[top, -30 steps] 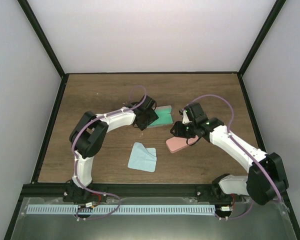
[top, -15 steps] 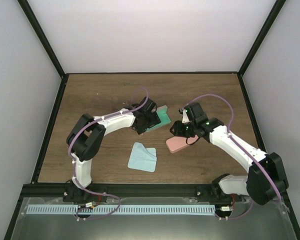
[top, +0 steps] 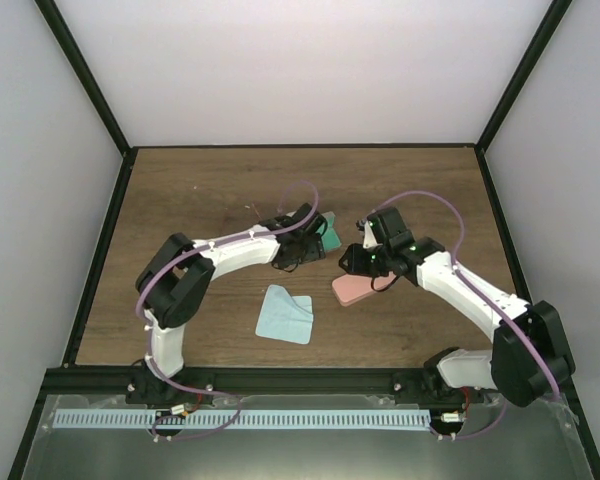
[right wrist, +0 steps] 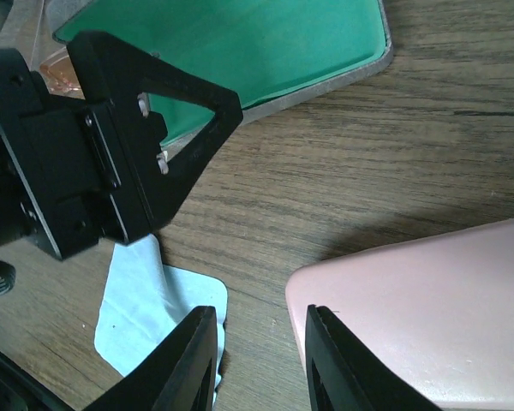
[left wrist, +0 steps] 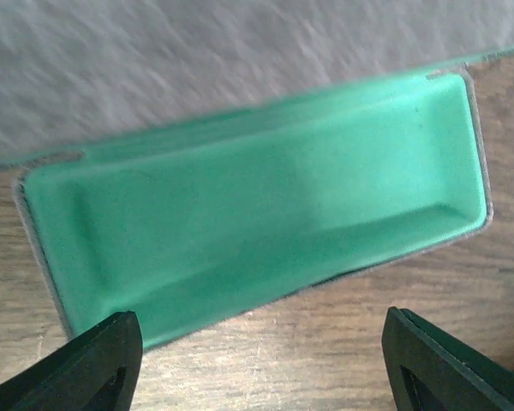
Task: Organize the sunglasses
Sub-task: Adjust the sunglasses case at the center of the board.
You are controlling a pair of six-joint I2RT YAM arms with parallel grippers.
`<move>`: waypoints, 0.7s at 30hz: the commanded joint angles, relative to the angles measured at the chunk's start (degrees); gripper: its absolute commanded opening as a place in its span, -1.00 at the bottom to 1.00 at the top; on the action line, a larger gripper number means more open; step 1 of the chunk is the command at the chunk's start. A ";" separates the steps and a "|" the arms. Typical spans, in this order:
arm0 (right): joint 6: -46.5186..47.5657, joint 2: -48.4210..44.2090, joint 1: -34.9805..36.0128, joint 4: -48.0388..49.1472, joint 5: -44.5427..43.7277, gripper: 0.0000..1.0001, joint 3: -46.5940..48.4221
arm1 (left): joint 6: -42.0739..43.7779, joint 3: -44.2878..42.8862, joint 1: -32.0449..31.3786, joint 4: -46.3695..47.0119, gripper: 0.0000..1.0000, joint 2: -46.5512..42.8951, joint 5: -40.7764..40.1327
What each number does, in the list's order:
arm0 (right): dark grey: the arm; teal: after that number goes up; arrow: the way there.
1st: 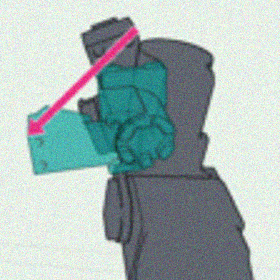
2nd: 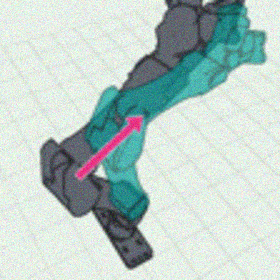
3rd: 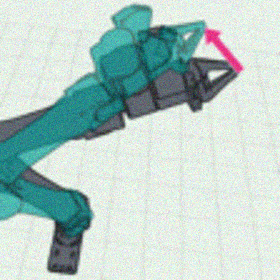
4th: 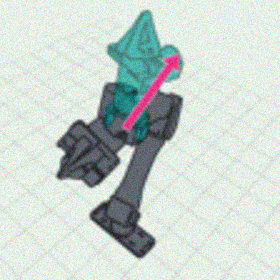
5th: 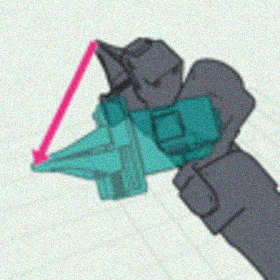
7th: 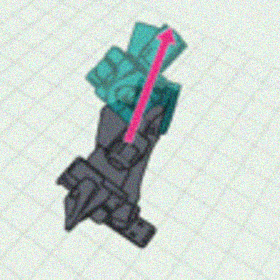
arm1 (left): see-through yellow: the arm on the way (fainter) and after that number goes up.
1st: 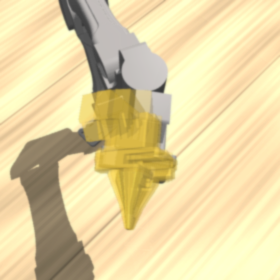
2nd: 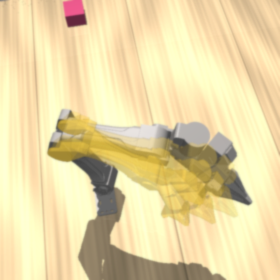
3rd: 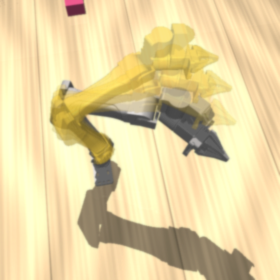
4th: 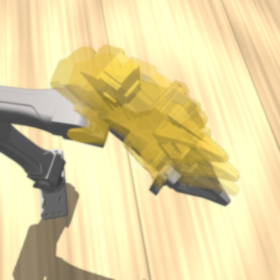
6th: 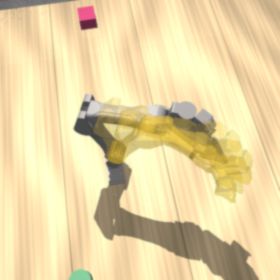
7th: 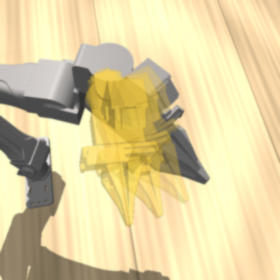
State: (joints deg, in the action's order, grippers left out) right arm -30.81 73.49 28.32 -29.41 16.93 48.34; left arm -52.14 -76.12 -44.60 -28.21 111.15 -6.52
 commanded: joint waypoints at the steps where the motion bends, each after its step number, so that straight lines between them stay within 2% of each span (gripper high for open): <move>1: 0.82 0.45 -0.20 1.50 0.94 -0.39 -0.83 | 1.27 -0.65 -1.81 -1.73 0.53 -1.60 -3.35; 9: 1.73 1.78 0.02 2.71 3.53 -0.39 -1.05 | 0.84 3.60 -1.98 -2.53 0.50 -9.98 -5.14; 15: 2.19 5.51 4.31 3.30 8.01 -0.39 -2.71 | -1.09 12.45 -1.66 -3.40 0.51 -20.64 -9.00; 18: 3.48 7.48 5.54 3.04 9.30 -0.39 -1.53 | -2.83 17.28 -0.55 -3.27 0.52 -23.76 -8.19; 21: 4.92 10.72 7.95 0.93 9.77 -0.39 0.07 | -5.30 22.99 1.94 -1.69 0.52 -24.43 -3.78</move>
State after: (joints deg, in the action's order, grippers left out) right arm -28.49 81.47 33.91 -26.72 24.49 45.80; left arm -53.93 -59.48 -45.34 -30.06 87.07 -13.17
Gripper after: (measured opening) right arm 0.304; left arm 0.760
